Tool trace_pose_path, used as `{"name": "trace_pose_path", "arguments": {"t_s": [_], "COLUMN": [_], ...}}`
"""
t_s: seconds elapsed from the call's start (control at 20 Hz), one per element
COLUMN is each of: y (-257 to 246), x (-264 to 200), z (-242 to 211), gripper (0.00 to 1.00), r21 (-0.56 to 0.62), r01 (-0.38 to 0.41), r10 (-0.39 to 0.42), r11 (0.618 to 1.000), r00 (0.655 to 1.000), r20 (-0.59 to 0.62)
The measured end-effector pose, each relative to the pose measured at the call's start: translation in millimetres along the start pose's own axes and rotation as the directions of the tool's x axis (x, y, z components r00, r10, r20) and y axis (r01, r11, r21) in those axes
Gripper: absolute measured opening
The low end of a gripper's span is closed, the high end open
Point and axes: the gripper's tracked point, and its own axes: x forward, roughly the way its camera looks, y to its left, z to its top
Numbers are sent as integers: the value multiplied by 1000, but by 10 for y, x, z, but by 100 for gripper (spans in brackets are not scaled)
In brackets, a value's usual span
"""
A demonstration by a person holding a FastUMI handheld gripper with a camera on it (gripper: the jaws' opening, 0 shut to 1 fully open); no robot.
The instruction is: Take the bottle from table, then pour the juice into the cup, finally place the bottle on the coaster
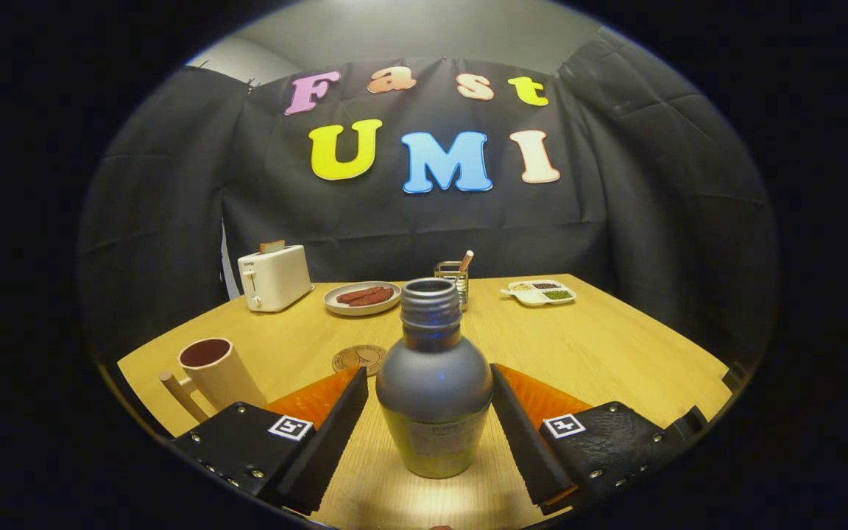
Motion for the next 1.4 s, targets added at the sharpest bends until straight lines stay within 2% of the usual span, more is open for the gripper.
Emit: {"name": "trace_pose_path", "arguments": {"t_s": [0.5,0.65,0.8,0.85,1.05,1.1,1.4], "y": [-12,-21,-50,-40,-37,-32,-6], "x": [-15,-11,-2,1,-1,-8,43], "z": [-402,-451,-479,-493,-492,-484,-346], "gripper": [98,88,88,81,79,76,75], "r21": [13,21,30,32,2,3,-40], "r01": [10,13,22,22,14,7,-6], "r10": [-9,-11,-18,-18,-14,-7,0], "r11": [1000,1000,999,999,1000,1000,999], "r00": [995,994,993,992,990,989,987], "r20": [-102,-112,-118,-122,-139,-148,-159]}}
